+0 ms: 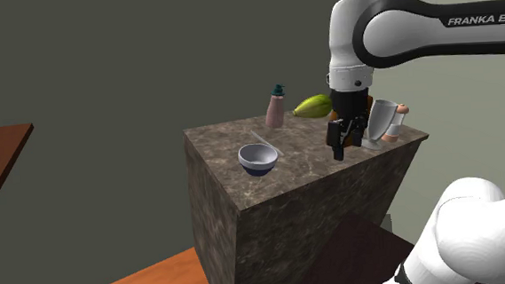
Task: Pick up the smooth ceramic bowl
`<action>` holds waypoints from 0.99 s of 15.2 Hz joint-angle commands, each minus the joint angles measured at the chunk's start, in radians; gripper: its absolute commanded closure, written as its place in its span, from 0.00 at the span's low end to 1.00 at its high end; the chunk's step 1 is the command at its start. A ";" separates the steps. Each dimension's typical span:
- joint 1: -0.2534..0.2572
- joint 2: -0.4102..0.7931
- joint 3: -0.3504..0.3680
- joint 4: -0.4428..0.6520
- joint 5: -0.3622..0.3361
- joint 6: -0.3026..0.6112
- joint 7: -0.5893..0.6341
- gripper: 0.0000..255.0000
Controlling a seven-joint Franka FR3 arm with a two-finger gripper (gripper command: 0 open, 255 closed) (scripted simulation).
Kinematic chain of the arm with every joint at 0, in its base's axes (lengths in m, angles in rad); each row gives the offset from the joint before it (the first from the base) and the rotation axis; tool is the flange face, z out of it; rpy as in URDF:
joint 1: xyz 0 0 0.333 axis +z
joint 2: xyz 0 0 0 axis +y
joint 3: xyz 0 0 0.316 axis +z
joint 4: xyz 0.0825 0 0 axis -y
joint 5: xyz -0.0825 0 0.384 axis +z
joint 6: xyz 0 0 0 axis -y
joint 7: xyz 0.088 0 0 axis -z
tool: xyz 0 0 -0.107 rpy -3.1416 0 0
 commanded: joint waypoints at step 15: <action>0.018 0.478 0.045 0.185 -0.009 0.389 0.017 0.00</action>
